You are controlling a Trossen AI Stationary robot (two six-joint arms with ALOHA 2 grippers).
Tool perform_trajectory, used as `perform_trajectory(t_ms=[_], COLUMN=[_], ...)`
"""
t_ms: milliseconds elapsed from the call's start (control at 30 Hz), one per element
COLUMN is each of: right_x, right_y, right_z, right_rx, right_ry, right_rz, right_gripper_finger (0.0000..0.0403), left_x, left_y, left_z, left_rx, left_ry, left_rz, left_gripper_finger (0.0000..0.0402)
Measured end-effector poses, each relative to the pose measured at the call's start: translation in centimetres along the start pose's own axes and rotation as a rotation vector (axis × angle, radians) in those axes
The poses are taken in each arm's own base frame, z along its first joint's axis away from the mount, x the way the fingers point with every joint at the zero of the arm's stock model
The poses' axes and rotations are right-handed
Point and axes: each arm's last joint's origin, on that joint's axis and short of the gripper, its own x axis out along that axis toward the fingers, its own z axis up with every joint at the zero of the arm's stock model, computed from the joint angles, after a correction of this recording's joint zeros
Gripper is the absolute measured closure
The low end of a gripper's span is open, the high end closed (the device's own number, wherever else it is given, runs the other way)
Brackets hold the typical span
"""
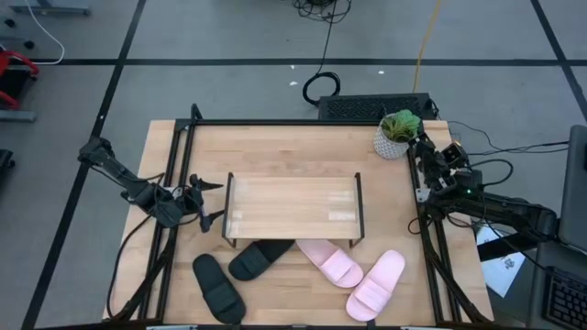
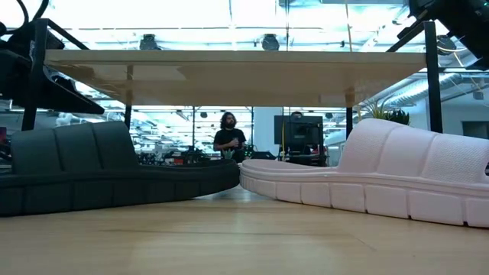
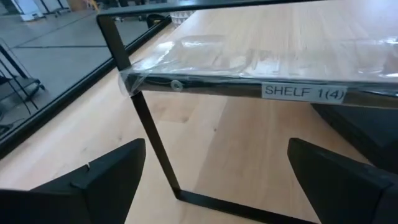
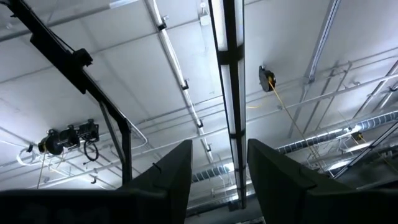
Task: Pick and place slides into the shelf
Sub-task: Put the left black slipper on the shelf
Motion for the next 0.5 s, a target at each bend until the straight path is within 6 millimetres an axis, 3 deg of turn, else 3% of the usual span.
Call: perform_trajectory(t_ms=[300, 500], right_x=[0.0, 0.0], right_y=[-0.01, -0.02], right_z=[-0.03, -0.04], right_rx=[0.001, 0.001], right_ry=[0.004, 0.005], right_rz=[0.0, -0.001], right_gripper_finger=[0.0259, 0.0259], left_x=[0.0, -0.08], left_y=[-0.14, -0.25], left_z=[0.33, -0.09], left_rx=[-0.355, -0.071], left_ry=[-0.019, 0.052], left_rz=[-0.02, -0.105], left_gripper_finger=[0.0007, 0.0007])
